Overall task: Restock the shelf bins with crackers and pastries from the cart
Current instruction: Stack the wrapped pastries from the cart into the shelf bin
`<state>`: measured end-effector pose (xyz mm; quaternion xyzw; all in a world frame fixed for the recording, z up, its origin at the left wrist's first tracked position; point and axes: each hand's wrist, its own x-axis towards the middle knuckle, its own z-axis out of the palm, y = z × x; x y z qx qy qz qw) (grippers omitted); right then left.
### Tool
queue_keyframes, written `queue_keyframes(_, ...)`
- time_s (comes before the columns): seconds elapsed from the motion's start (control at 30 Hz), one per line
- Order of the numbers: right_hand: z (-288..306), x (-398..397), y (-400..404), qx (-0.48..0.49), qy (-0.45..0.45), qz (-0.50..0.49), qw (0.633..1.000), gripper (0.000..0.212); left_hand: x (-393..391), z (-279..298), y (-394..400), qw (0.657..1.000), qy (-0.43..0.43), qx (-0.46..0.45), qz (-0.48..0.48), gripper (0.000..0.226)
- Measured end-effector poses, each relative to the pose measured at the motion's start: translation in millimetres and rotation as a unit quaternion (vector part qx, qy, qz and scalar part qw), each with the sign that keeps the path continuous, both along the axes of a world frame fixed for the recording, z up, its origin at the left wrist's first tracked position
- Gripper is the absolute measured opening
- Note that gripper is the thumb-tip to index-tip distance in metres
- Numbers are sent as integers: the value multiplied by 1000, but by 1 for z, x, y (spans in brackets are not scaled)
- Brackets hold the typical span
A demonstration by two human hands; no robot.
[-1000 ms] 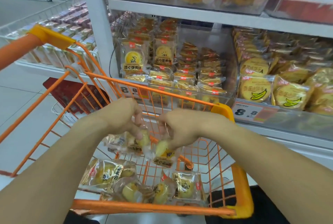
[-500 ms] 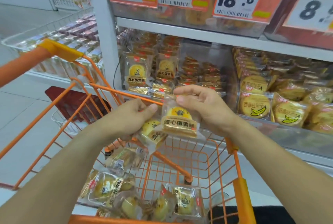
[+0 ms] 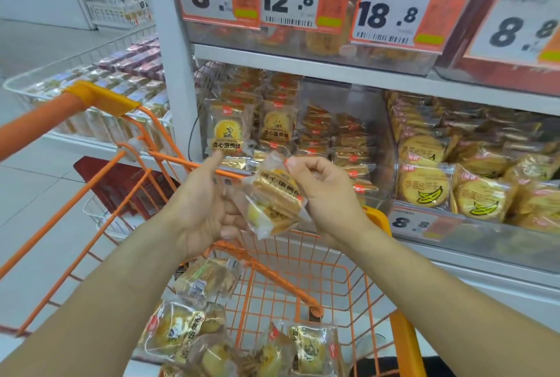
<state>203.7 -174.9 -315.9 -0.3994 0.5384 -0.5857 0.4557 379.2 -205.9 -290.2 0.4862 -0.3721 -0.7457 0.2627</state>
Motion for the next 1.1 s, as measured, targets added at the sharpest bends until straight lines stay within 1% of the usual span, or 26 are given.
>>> queue_keyframes(0.03,1,-1,-1,-13,4,-23,1000,22,0,0,1,999,36,18,25,84)
queue_keyframes(0.1,6,-1,0,-45,61,-61,995,23,-4,1,4,995,83,32,46,83)
queue_keyframes(0.17,10,0,3,-92,143,-72,983,19,-8,0,9,994,103,21,11,90)
queue_keyframes(0.23,13,3,5,-124,199,-59,970,18,-12,3,15,990,135,15,-35,90)
queue_keyframes(0.27,14,4,5,-135,214,-46,966,20,-14,6,19,987,153,9,-49,84)
queue_keyframes(0.3,17,4,5,-148,221,-28,964,23,-15,9,22,985,165,-8,-58,73)
queue_keyframes(0.37,23,-1,2,-194,249,11,949,28,-13,12,23,984,157,-65,-59,44)
queue_keyframes(0.4,28,-5,1,-219,266,30,938,28,-11,14,21,982,159,-81,-62,34)
queue_keyframes(0.43,35,-11,0,-235,278,52,930,26,-9,15,18,978,175,-83,-80,34)
queue_keyframes(0.5,45,-22,0,-239,293,94,921,22,-2,16,11,962,222,-65,-145,52)
queue_keyframes(0.57,47,-29,0,-226,321,124,911,19,3,13,6,948,232,-63,-209,61)
queue_keyframes(0.63,43,-25,1,-234,358,113,897,19,0,9,7,953,160,-102,-236,63)
queue_keyframes(0.67,39,-21,1,-247,375,95,888,21,-4,7,9,958,121,-124,-228,61)
queue_keyframes(0.73,31,-12,2,-261,392,43,881,28,-11,5,15,969,70,-143,-186,47)
queue_keyframes(0.77,28,-7,3,-243,375,8,895,32,-13,6,17,973,58,-147,-166,42)
queue_keyframes(0.8,29,-2,6,-199,339,-20,919,32,-15,5,18,974,46,-160,-151,42)
queue_keyframes(0.83,33,2,10,-144,283,-20,948,31,-17,4,16,975,32,-177,-134,44)
queue_keyframes(0.87,36,4,11,-87,208,23,974,28,-18,5,16,973,27,-196,-115,47)
queue_keyframes(0.9,35,3,11,-39,155,94,983,31,-18,4,13,972,27,-214,-92,49)
queue_keyframes(0.93,35,5,11,-9,147,157,977,42,-18,3,10,969,26,-233,-72,53)
queue_keyframes(1.0,37,8,12,3,200,214,956,69,-16,1,6,962,-14,-270,-34,74)
queue_keyframes(1.03,38,8,13,-18,232,231,945,77,-15,-1,2,954,-46,-295,-15,83)
queue_keyframes(1.1,41,9,13,-56,251,257,932,78,-11,-5,-6,921,-107,-373,-2,84)
